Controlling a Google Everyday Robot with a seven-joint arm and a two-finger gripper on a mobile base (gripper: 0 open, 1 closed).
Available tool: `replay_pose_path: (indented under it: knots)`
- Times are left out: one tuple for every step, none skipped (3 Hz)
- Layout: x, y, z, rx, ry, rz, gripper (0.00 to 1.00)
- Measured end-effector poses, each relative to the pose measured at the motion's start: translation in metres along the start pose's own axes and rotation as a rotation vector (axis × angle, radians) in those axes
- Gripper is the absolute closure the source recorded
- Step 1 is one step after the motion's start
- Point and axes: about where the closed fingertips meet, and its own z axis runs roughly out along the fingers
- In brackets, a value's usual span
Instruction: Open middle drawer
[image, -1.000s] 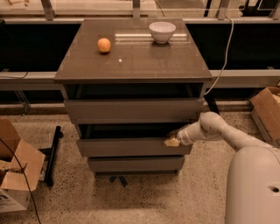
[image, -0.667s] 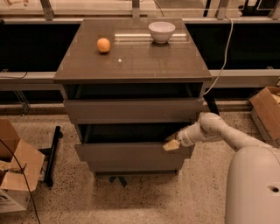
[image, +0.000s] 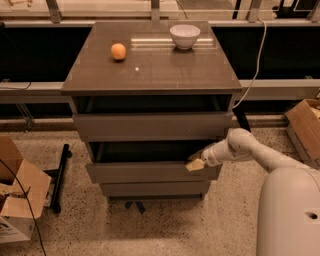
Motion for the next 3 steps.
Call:
replay_pose_path:
  knots:
    - [0.002, 0.001, -0.001, 0.0, 0.004, 0.004, 0.52]
    - [0.027, 0.021, -0.008, -0.002, 0.068, 0.057, 0.29]
    - [0.024, 0.022, -0.011, -0.002, 0.068, 0.057, 0.0]
